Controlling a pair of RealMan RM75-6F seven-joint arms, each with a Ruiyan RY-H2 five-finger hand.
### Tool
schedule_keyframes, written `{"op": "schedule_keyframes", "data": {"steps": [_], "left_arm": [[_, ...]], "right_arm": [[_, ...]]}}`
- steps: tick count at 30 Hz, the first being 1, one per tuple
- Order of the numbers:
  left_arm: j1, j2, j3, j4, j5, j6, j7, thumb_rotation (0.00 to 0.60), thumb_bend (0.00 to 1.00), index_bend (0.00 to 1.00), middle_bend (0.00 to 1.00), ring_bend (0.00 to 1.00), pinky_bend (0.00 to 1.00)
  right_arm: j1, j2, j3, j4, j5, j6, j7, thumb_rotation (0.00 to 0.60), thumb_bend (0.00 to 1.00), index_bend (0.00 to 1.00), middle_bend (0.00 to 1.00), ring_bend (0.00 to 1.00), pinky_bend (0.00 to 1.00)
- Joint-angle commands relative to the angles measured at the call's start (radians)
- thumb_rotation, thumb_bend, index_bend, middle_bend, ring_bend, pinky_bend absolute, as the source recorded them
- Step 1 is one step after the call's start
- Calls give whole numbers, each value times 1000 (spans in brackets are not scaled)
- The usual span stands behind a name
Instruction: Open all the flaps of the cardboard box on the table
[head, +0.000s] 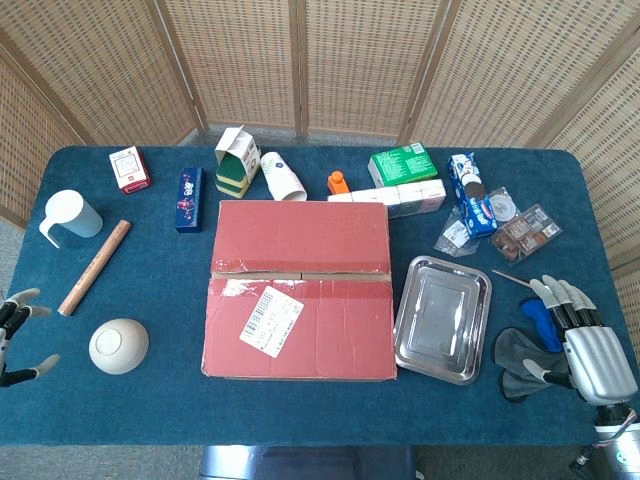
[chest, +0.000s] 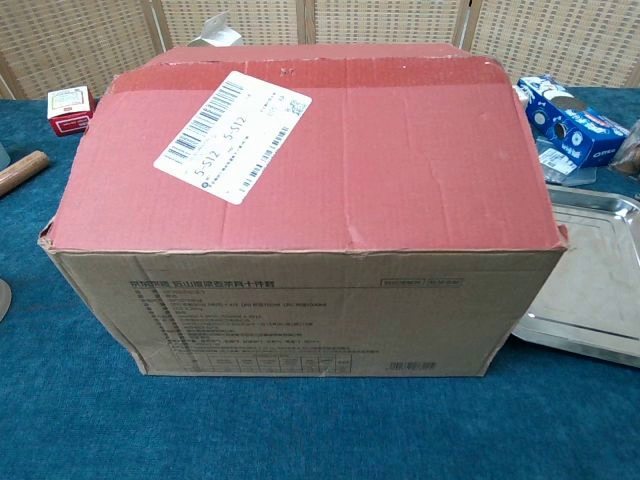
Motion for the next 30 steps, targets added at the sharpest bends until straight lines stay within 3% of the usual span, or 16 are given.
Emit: {"op": "schedule_keyframes", "data": {"steps": [1,8,10,14,16,21,25,30], "left_arm": [[0,0,1,1,-1,-2,-1,600,508,327,205,279,370],[-9,12,10,-11,13,-23,-28,600,504,324,195,267,367],[-27,50,20,-41,25,-63,-112,600,484,317,177,247,356],[-105,159,17,-97,81,-162,-466,600,414,293,156,216,322],[-142,203,13,-100,107,-196,-569,600,394,286,156,209,313],[-240,290,-15,-123,152,-269,-704,600,389,284,156,205,319],[-351,370,-34,-176,211,-356,-898,600,389,286,156,206,332],[-436,398,-48,-193,229,-426,-1005,600,389,289,156,205,337]], "right_arm": [[0,-1,0,0,0,1,-2,600,0,0,0,0,113],[-1,0,1,0,1,3,-2,600,0,0,0,0,114],[-1,0,1,-1,2,2,-5,600,0,0,0,0,113],[1,-4,0,-1,5,-4,-17,600,0,0,0,0,113],[0,-5,1,0,6,-3,-21,600,0,0,0,0,114],[-2,-5,3,-4,6,2,-22,600,0,0,0,0,114],[-1,-4,2,-4,4,0,-23,600,0,0,0,0,113],[-2,-2,2,-4,6,1,-16,600,0,0,0,0,114]]}}
